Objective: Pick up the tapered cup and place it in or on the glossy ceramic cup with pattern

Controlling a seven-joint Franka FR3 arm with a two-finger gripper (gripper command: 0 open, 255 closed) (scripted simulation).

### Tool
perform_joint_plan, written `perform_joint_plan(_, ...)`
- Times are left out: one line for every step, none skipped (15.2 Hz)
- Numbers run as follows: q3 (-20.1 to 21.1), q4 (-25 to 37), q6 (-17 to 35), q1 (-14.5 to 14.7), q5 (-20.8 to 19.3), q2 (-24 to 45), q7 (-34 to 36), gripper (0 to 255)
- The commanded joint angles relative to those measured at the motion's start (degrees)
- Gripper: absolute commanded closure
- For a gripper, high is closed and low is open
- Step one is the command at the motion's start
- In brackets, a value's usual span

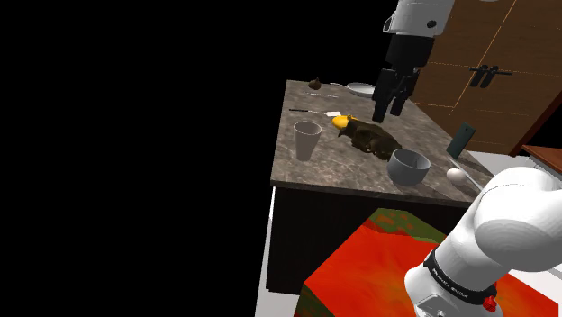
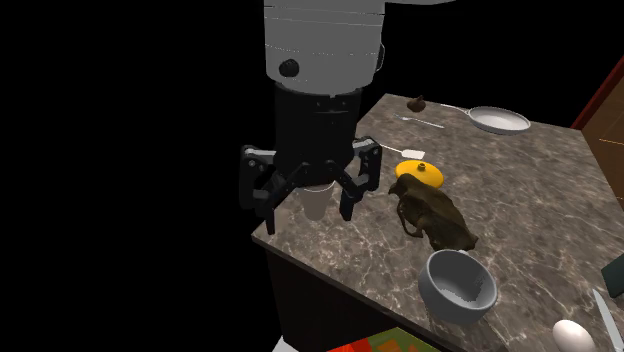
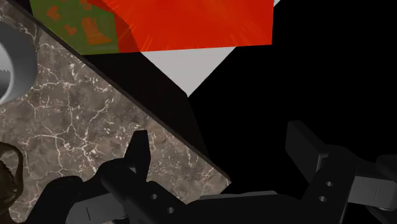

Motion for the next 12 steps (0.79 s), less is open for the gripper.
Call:
perform_joint_plan(0.00, 0.00, 0.00, 0.00, 0.00, 0.00, 0.00, 0)
perform_joint_plan(-0.59, -0.27, 1.81, -0.20, -0.42, 1.34, -0.85, 0)
perform_joint_plan(-1.17, -0.47, 3.61, -0.40, -0.80, 2.76, -1.70, 0)
perform_joint_plan(-1.75, -0.58, 5.40, -0.59, -1.16, 4.24, -2.53, 0)
perform_joint_plan(-2.33, -0.61, 7.18, -0.76, -1.48, 5.78, -3.36, 0)
perform_joint_plan(-2.91, -0.56, 8.93, -0.92, -1.77, 7.38, -4.17, 0)
perform_joint_plan(-3.47, -0.42, 10.66, -1.08, -2.01, 9.04, -4.98, 0)
perform_joint_plan(-4.03, -0.20, 12.36, -1.24, -2.21, 10.76, -5.80, 0)
perform_joint_plan(-4.58, 0.10, 14.02, -1.37, -2.37, 12.52, -6.61, 0)
perform_joint_plan(-5.15, 0.48, 15.65, -1.47, -2.50, 14.33, -7.41, 0)
perform_joint_plan(-5.71, 0.94, 17.24, -1.56, -2.58, 16.18, -8.21, 0)
perform_joint_plan(-6.26, 1.49, 18.78, -1.64, -2.62, 18.07, -9.02, 0)
